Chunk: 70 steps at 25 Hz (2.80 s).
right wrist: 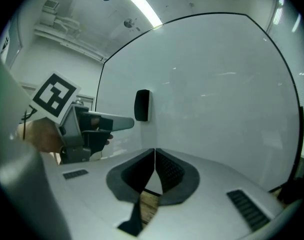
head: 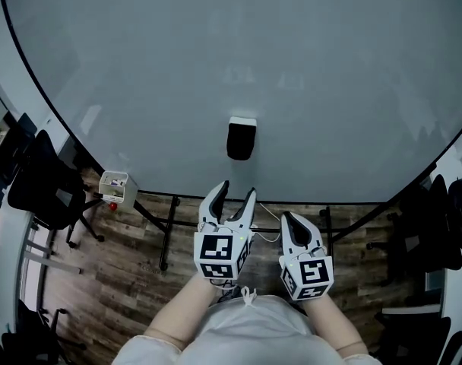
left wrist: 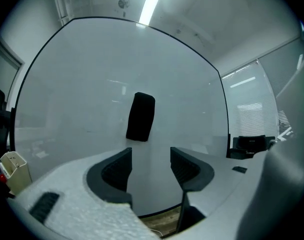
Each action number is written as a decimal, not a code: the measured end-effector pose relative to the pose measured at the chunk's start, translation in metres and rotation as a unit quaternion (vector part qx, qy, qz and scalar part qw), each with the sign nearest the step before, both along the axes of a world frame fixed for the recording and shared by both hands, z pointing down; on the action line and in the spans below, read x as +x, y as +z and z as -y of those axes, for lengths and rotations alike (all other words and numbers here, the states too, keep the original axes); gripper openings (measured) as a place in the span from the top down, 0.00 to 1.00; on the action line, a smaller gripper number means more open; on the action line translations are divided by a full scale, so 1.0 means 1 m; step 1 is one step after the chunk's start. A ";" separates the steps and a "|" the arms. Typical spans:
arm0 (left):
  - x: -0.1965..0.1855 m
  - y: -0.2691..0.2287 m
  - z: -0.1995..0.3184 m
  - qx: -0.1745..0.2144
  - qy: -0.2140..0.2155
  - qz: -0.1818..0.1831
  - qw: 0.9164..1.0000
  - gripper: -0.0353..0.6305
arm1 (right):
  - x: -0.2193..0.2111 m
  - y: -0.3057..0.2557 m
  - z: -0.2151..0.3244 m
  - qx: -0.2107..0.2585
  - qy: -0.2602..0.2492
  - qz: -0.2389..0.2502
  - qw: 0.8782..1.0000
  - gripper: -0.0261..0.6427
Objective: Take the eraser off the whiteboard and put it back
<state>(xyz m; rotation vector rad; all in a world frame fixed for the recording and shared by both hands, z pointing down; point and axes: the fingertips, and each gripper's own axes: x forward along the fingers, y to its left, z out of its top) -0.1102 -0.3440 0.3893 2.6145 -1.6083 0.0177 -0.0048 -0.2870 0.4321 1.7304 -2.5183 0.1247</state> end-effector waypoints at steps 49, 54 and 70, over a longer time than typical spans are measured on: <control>-0.023 0.010 0.019 0.009 -0.016 0.036 0.999 0.57 | -0.010 0.005 0.024 -0.021 0.015 0.007 1.000 0.92; -0.030 0.042 -0.008 -0.029 -0.015 0.037 0.999 0.57 | -0.019 0.011 0.011 -0.027 0.007 0.007 1.000 0.92; -0.030 0.068 -0.055 -0.051 0.014 0.025 0.998 0.57 | -0.038 0.017 -0.021 -0.026 -0.001 0.007 1.000 0.92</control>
